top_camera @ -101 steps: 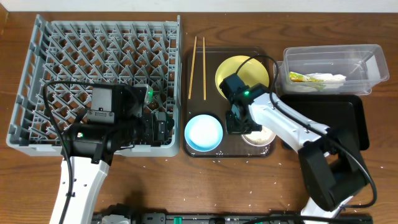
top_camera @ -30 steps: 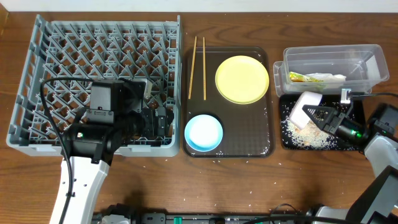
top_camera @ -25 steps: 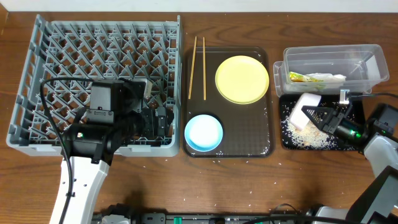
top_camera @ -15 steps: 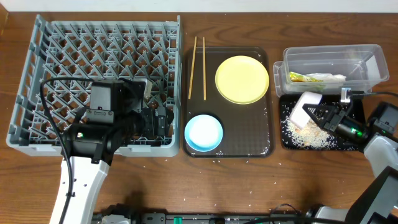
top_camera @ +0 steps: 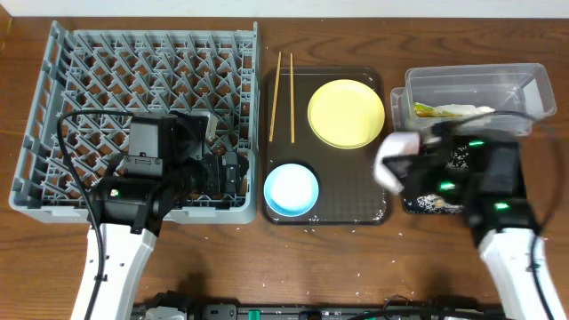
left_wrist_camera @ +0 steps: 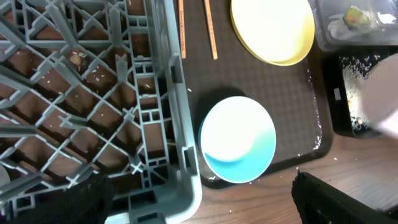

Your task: Sort waste into correct bins and load items into the dishwasher

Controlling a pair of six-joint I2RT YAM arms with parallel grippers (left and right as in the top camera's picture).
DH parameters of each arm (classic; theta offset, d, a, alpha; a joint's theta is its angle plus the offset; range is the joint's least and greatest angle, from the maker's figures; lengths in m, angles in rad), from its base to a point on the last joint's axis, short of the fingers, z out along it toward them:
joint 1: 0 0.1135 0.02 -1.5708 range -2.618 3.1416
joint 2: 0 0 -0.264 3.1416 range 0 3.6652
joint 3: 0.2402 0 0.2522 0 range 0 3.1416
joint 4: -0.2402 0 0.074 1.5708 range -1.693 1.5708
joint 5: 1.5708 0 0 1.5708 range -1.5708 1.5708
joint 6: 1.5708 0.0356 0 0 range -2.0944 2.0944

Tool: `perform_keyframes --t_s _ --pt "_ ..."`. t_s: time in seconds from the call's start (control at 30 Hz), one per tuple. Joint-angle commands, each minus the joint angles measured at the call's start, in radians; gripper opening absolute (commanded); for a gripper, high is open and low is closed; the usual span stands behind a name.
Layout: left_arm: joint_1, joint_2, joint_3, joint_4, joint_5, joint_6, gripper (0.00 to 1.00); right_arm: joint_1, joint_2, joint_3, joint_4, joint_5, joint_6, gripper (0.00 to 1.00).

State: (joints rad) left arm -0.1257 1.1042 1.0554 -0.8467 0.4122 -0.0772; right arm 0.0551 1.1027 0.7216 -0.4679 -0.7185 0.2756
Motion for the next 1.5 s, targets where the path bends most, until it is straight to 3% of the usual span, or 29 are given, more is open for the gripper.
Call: perform_keyframes --t_s 0.0,0.1,0.23,0.3,0.37,0.5,0.67,0.8,0.83,1.1,1.17,1.4,1.43,1.47 --pt "-0.003 -0.001 0.024 0.023 -0.005 -0.04 0.93 0.248 0.043 0.002 -0.035 0.511 0.016 0.01" --pt "-0.003 -0.001 0.024 0.055 -0.005 -0.092 0.93 0.412 0.143 0.002 -0.017 0.603 0.019 0.01" --pt "-0.005 -0.002 0.037 0.094 -0.063 -0.129 0.8 0.484 0.308 0.007 0.014 0.656 0.053 0.04" --pt "-0.005 -0.001 0.071 0.093 -0.135 -0.146 0.8 0.484 0.323 0.028 0.002 0.595 0.0 0.33" --pt "-0.005 0.004 0.116 0.094 -0.141 -0.146 0.8 0.48 0.311 0.076 -0.051 0.551 -0.049 0.52" --pt "-0.027 0.065 0.217 0.092 -0.157 -0.167 0.8 0.427 0.276 0.275 -0.227 0.554 -0.055 0.66" --pt "-0.213 0.34 0.421 0.024 -0.341 -0.145 0.8 0.22 0.262 0.545 -0.388 0.55 -0.004 0.69" --pt "-0.286 0.544 0.496 0.06 -0.379 -0.145 0.79 0.097 0.262 0.582 -0.404 0.47 0.027 0.7" --pt "-0.3 0.605 0.499 0.107 -0.379 -0.146 0.74 0.073 0.265 0.581 -0.405 0.452 0.026 0.71" --pt "-0.347 0.9 0.499 0.372 -0.372 -0.146 0.62 0.063 0.265 0.581 -0.415 0.452 0.026 0.78" --pt "-0.347 0.961 0.499 0.397 -0.38 -0.147 0.55 0.063 0.265 0.581 -0.415 0.452 0.026 0.78" --pt "-0.347 1.077 0.499 0.443 -0.485 -0.184 0.47 0.064 0.265 0.578 -0.42 0.452 0.026 0.78" --pt "-0.347 1.085 0.499 0.449 -0.484 -0.188 0.44 0.064 0.265 0.578 -0.423 0.452 0.026 0.78" --pt "-0.348 1.101 0.499 0.454 -0.478 -0.192 0.34 0.064 0.266 0.578 -0.423 0.452 0.026 0.77"
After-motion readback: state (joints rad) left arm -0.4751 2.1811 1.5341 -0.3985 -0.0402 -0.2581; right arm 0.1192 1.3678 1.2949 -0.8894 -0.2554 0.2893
